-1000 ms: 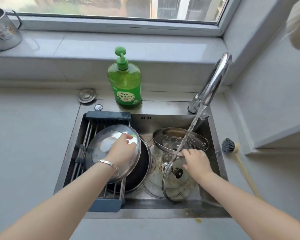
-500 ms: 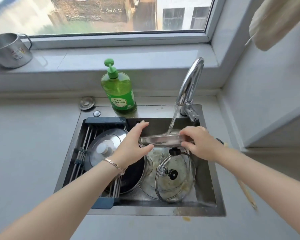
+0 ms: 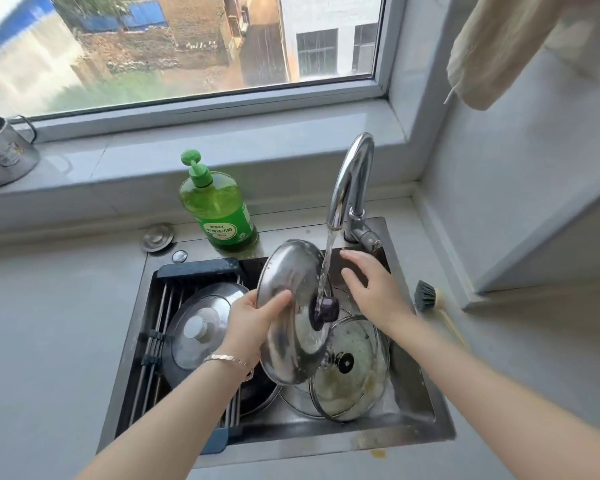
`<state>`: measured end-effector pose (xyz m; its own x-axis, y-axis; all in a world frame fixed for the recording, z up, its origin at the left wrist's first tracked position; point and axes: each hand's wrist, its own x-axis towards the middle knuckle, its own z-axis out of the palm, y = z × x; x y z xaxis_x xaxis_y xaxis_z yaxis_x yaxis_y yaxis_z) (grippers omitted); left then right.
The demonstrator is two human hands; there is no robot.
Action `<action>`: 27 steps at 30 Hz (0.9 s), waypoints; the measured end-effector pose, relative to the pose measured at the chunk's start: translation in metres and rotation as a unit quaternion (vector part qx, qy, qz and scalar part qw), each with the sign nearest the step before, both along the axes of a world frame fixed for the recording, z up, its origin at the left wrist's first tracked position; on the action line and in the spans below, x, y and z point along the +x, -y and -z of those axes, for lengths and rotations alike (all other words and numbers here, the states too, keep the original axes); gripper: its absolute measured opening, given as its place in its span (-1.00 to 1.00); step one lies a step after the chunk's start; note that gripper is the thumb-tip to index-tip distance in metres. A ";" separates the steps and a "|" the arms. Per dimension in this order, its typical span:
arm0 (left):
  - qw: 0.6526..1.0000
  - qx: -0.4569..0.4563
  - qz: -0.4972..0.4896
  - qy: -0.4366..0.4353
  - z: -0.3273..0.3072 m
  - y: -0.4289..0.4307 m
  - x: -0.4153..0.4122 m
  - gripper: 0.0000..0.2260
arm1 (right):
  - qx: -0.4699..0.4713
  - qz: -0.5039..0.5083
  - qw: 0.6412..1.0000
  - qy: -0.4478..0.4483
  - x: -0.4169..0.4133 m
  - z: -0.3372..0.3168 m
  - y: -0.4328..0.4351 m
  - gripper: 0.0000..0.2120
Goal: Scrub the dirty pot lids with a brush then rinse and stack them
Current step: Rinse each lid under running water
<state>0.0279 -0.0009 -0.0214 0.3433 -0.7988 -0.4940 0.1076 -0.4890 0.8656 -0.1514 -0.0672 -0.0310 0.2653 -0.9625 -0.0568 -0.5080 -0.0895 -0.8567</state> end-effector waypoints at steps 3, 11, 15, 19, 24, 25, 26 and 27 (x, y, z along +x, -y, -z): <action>0.988 0.021 -0.124 -0.085 -0.004 0.001 0.008 -0.81 | 0.062 -0.067 0.996 -0.020 0.020 0.017 -0.028 -0.57; 0.985 -0.019 -0.143 -0.097 -0.024 -0.012 0.003 -0.88 | 0.078 0.055 0.989 -0.115 0.067 0.010 -0.007 -0.74; 0.985 -0.033 -0.152 -0.078 -0.026 -0.012 0.006 -0.89 | 0.347 0.134 0.928 0.012 0.072 0.005 0.013 -0.77; 0.979 -0.024 -0.179 -0.093 -0.022 -0.013 0.011 -0.88 | 0.114 0.015 0.989 -0.094 0.071 0.007 -0.006 -0.76; 0.984 -0.027 -0.160 -0.079 -0.020 -0.018 0.005 -0.88 | -0.092 -0.047 0.957 -0.271 0.059 0.008 -0.010 -0.74; 0.983 -0.031 -0.161 -0.077 -0.021 -0.018 0.003 -0.89 | -0.095 -0.033 0.961 -0.257 0.059 0.008 -0.010 -0.75; 0.982 -0.034 -0.166 -0.081 -0.023 -0.016 0.000 -0.89 | -0.087 -0.006 0.969 -0.230 0.059 0.008 -0.010 -0.75; 0.979 -0.034 -0.177 -0.090 -0.024 -0.012 -0.002 -0.88 | -0.046 0.040 0.983 -0.171 0.061 0.006 -0.012 -0.74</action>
